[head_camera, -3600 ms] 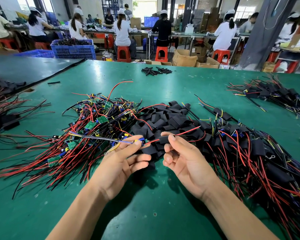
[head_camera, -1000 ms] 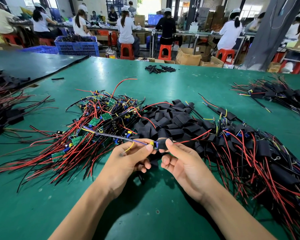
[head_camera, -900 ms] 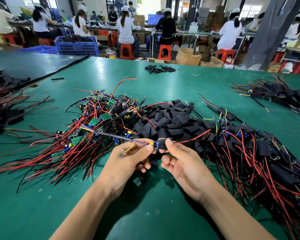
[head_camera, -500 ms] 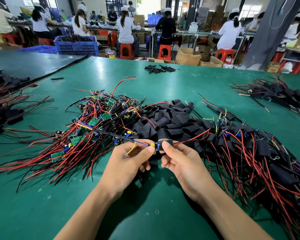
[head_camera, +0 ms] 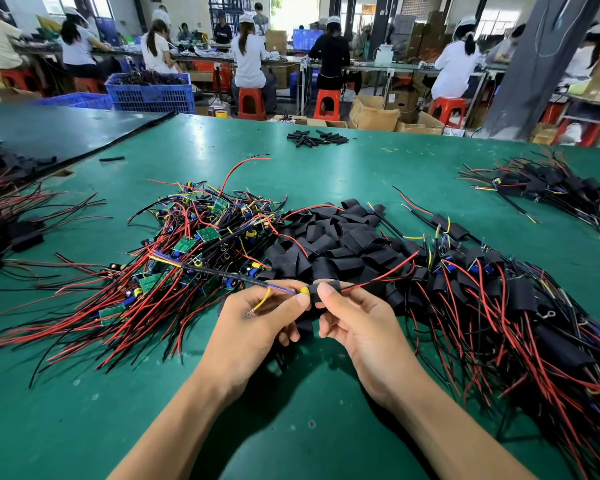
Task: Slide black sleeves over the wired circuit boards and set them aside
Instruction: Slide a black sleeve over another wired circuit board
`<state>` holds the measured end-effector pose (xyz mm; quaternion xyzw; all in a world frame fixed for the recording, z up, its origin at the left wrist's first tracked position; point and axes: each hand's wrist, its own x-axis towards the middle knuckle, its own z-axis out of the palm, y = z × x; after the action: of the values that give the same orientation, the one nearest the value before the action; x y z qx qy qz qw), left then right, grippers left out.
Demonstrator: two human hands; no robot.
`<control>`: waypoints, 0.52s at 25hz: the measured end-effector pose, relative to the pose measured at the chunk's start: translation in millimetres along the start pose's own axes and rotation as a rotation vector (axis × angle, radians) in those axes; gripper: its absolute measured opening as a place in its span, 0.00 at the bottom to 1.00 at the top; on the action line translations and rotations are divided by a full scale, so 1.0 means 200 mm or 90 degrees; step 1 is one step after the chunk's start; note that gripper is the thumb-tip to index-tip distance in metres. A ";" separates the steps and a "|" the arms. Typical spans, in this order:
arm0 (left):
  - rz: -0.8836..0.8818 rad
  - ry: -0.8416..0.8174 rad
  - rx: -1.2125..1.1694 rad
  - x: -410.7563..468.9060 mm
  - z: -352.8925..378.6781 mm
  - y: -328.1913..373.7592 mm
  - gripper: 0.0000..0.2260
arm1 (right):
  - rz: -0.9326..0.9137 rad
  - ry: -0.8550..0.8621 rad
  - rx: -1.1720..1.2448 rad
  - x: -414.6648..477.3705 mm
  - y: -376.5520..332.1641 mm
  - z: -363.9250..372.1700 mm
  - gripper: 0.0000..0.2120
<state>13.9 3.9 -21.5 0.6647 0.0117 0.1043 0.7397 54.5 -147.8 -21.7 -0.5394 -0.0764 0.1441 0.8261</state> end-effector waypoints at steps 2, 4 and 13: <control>-0.020 -0.008 -0.027 0.00 0.00 0.00 0.06 | 0.002 -0.011 0.003 0.00 -0.01 0.00 0.08; -0.046 -0.001 -0.067 0.00 0.00 0.01 0.11 | 0.006 -0.022 0.004 0.00 -0.01 0.00 0.12; -0.077 0.012 -0.147 0.02 0.00 0.01 0.12 | -0.002 -0.002 0.063 0.01 -0.02 0.00 0.18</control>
<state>16.8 5.2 -18.8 0.5722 0.0470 0.0663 0.8161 58.1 -149.2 -17.6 -0.4973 -0.0713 0.1470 0.8521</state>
